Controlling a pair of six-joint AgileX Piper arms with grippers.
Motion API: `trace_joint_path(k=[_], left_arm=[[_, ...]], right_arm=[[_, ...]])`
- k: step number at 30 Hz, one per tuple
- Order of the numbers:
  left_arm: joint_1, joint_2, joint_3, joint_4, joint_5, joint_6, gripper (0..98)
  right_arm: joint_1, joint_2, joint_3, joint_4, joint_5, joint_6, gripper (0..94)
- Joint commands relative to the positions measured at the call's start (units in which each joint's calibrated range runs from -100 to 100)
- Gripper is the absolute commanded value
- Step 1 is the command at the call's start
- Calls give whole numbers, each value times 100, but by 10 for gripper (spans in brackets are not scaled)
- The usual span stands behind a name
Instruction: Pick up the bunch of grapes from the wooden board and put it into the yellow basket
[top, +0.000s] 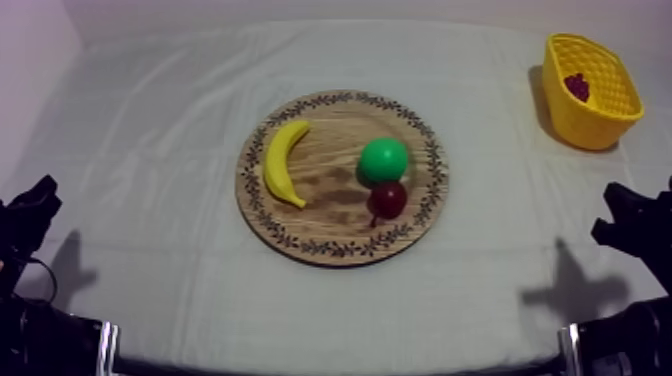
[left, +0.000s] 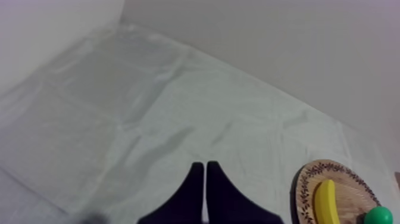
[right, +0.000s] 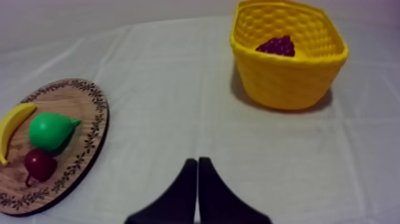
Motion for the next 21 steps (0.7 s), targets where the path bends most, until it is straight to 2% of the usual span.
trace_joint_path(k=[1,7,21], left_arm=[[-3,5,0,-4,-1,-1,1],[-3,5,0,-4,-1,-1,1],[-3,5,0,-4,-1,0,1]], right_arm=[[37,-3,10,-6,18,343,2],[74,-16,22,-10,1,816,2],[79,-17,24,-11,-1,859,2]])
